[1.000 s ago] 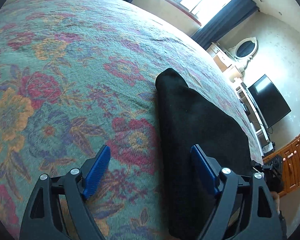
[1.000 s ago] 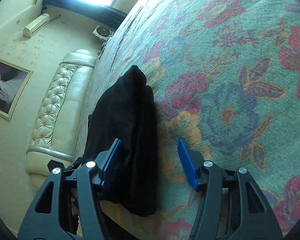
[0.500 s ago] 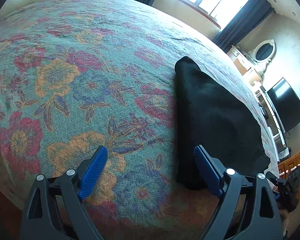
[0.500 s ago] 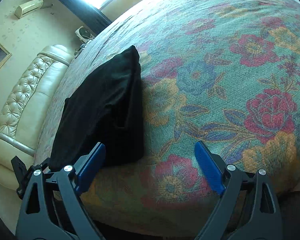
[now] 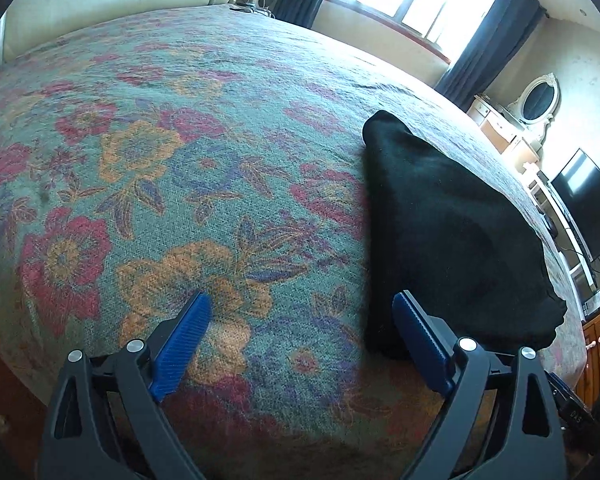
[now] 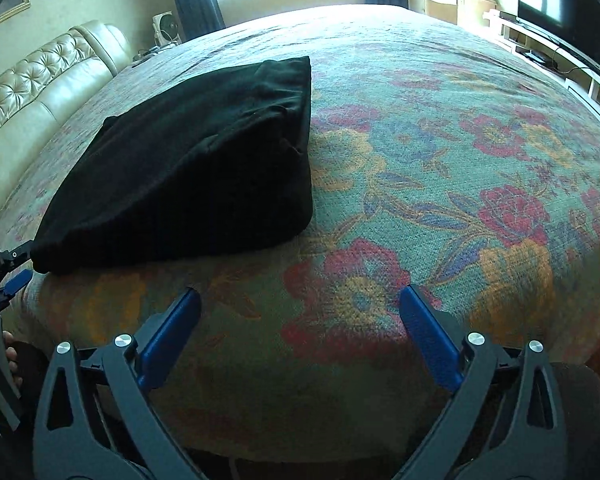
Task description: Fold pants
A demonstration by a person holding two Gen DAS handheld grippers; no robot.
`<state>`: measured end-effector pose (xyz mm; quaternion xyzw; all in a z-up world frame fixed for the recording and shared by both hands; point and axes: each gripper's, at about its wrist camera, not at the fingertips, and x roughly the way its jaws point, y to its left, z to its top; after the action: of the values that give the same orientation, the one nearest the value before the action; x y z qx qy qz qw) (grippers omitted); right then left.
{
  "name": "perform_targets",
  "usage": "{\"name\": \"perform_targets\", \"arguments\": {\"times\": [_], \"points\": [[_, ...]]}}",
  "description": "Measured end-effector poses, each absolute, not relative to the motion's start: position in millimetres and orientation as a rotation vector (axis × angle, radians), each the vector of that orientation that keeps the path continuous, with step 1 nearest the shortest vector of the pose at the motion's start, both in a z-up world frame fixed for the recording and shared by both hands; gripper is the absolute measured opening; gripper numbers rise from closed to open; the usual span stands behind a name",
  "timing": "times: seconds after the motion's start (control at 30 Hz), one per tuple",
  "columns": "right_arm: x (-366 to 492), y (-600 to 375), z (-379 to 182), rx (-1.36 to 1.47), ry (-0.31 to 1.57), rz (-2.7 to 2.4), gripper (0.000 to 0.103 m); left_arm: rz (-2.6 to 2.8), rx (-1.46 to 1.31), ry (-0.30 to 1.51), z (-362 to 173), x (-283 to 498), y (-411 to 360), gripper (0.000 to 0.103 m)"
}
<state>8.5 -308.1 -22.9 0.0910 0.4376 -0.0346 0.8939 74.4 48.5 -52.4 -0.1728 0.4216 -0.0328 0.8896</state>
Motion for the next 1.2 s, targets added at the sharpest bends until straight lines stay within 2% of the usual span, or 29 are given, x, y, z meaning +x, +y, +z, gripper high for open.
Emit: {"name": "perform_targets", "arguments": {"times": [0.33,0.5,0.77,1.2], "points": [[8.6,-289.8,-11.8,0.173,0.889,-0.033,0.099,0.119,-0.264,0.936,-36.3,52.8,20.8,0.091],[5.7,-278.0,-4.4,0.124,0.866,-0.012,0.099,-0.034,-0.210,0.958,-33.9,42.3,-15.1,0.091],[5.5,-284.0,-1.4,0.153,0.854,-0.022,0.099,-0.228,0.048,0.816,-15.7,12.9,-79.4,0.091],[5.2,-281.6,-4.0,0.159,0.866,-0.011,0.099,-0.174,-0.012,0.790,-7.0,14.1,-72.2,0.091]]}}
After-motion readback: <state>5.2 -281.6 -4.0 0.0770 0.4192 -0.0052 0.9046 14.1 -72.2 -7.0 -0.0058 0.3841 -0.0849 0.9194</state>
